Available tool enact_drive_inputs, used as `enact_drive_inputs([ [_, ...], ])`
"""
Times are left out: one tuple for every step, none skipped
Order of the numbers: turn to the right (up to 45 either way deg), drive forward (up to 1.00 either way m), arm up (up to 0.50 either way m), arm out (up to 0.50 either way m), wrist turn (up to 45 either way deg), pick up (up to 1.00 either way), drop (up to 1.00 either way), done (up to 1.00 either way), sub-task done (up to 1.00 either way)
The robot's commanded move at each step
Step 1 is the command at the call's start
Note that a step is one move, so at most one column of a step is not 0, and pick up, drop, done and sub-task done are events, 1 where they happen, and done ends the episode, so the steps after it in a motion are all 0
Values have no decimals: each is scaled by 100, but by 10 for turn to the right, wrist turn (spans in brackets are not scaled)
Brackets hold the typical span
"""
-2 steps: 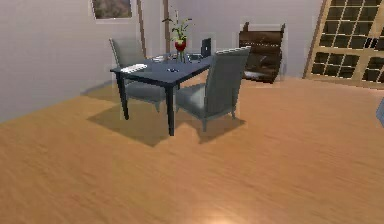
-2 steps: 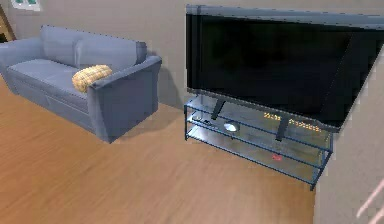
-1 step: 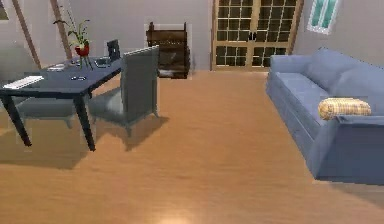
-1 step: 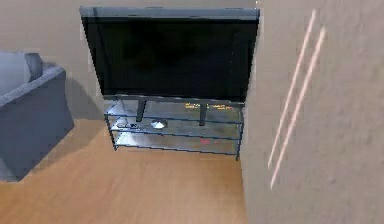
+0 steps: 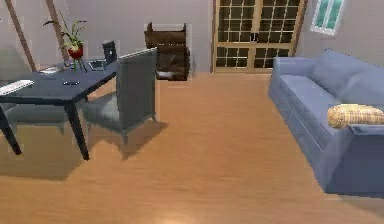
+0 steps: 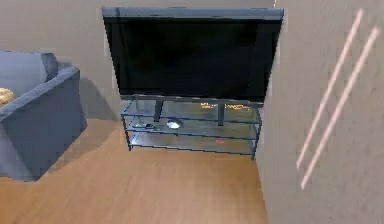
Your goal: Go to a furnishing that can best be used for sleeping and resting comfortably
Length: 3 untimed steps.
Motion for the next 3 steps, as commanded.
enact_drive_inputs([
  [-450,0,0,0,0,0,0,0,0],
  [-420,0,0,0,0,0,0,0,0],
  [0,45,0,0,0,0,0,0,0],
])
